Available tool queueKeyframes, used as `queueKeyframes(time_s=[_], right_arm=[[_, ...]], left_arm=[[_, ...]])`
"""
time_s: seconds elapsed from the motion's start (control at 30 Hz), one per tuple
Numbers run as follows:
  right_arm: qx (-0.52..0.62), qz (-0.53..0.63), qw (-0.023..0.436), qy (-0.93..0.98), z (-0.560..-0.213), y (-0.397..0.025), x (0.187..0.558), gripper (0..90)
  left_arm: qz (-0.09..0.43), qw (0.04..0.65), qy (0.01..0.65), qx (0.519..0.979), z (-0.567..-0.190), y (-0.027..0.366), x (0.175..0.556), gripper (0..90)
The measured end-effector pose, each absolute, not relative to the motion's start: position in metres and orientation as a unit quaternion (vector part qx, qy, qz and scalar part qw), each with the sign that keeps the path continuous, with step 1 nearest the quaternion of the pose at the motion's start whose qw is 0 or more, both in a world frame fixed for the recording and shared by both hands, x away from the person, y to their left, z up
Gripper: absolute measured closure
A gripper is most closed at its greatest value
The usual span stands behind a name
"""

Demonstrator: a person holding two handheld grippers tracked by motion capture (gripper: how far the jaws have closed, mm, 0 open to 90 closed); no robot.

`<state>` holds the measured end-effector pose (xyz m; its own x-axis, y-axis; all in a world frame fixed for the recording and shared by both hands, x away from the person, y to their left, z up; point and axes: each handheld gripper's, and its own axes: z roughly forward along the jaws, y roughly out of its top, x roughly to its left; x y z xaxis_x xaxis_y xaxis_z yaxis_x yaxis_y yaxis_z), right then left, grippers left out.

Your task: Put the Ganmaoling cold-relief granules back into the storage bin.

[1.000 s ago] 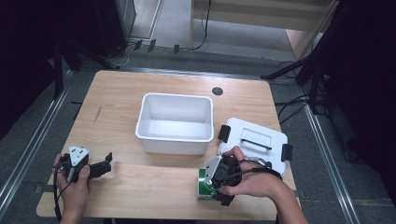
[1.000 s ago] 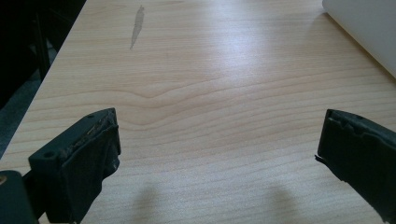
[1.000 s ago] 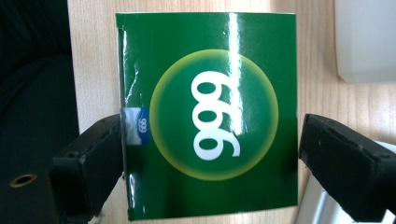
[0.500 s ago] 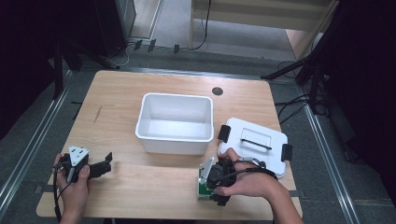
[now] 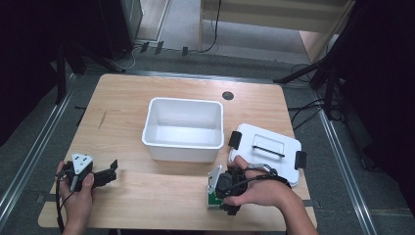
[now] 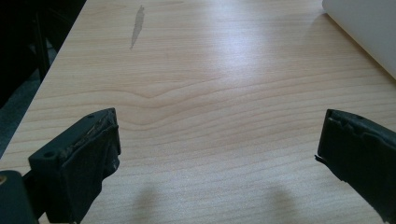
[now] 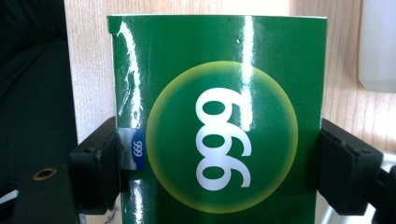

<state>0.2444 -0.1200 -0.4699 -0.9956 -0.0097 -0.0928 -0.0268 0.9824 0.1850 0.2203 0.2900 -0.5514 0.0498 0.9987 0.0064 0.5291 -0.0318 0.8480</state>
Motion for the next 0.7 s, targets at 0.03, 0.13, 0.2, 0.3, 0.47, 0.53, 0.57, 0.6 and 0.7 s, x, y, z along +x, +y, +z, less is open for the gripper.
queueKeyframes(time_s=[0.03,0.13,0.2,0.3,0.47,0.53,0.57,0.6,0.7], right_arm=[[-0.009,0.094,0.045,0.994,-0.469,-0.12,0.245,15.7],[-0.009,0.096,0.046,0.994,-0.465,-0.12,0.245,15.7],[-0.011,0.098,0.046,0.994,-0.461,-0.121,0.246,15.8],[-0.01,0.099,0.047,0.994,-0.455,-0.122,0.246,15.8],[-0.011,0.1,0.05,0.994,-0.444,-0.122,0.248,15.8],[-0.01,0.1,0.05,0.994,-0.441,-0.122,0.249,15.8],[-0.009,0.099,0.049,0.994,-0.438,-0.122,0.249,15.8],[-0.013,0.1,0.049,0.994,-0.437,-0.122,0.25,15.9],[-0.014,0.099,0.051,0.994,-0.431,-0.122,0.251,15.9]], left_arm=[[0.336,0.349,0.602,0.635,-0.551,0.29,0.22,0.0],[0.336,0.35,0.602,0.635,-0.551,0.29,0.22,0.0],[0.336,0.349,0.602,0.635,-0.551,0.29,0.22,0.0],[0.336,0.349,0.602,0.635,-0.551,0.29,0.22,0.0],[0.336,0.349,0.602,0.635,-0.551,0.29,0.22,0.0],[0.336,0.349,0.602,0.635,-0.551,0.29,0.22,0.0],[0.336,0.349,0.602,0.635,-0.551,0.29,0.22,0.0],[0.336,0.349,0.602,0.635,-0.551,0.29,0.22,0.0],[0.336,0.349,0.602,0.635,-0.551,0.29,0.22,0.0]])
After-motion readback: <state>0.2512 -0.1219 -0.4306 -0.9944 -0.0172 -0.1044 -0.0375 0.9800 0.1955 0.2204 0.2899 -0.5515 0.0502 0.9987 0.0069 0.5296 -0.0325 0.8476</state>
